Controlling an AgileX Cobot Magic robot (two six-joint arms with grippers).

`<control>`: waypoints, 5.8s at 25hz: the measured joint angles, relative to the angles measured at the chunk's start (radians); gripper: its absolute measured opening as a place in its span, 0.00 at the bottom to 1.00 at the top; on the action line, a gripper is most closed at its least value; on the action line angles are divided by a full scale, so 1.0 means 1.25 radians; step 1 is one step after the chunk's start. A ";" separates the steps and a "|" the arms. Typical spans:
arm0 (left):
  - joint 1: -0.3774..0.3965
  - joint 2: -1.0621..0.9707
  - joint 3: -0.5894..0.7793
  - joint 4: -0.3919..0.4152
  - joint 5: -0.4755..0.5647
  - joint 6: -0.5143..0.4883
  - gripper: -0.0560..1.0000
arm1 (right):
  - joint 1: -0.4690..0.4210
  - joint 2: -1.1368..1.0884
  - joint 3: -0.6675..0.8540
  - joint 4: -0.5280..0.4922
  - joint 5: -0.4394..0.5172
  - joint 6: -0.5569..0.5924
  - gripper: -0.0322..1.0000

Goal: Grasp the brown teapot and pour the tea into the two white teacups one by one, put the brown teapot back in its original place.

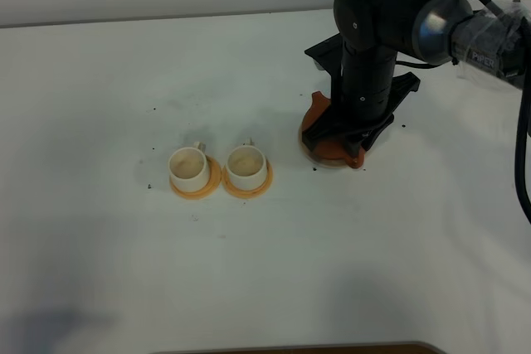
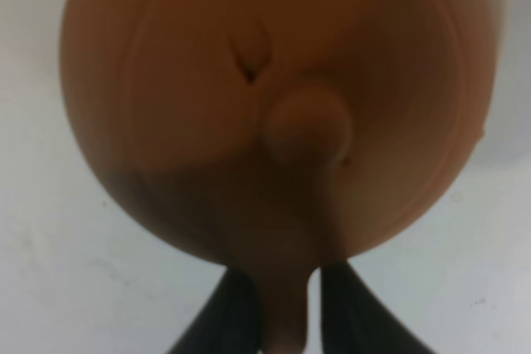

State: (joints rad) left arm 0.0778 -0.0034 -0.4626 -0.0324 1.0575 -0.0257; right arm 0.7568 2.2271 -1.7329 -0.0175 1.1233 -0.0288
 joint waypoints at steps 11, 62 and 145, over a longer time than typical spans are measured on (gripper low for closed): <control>0.000 0.000 0.000 0.000 0.000 0.000 0.33 | 0.000 0.005 -0.011 0.001 0.013 -0.018 0.16; 0.000 0.000 0.000 0.000 0.000 0.000 0.33 | 0.320 -0.054 -0.075 -0.362 -0.057 -0.231 0.16; 0.000 0.000 0.000 0.000 0.000 0.000 0.33 | 0.406 0.054 -0.075 -0.766 -0.082 -0.377 0.16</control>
State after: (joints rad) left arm 0.0778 -0.0034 -0.4626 -0.0324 1.0575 -0.0257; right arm 1.2637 2.2950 -1.8266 -0.9755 1.0203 -0.5001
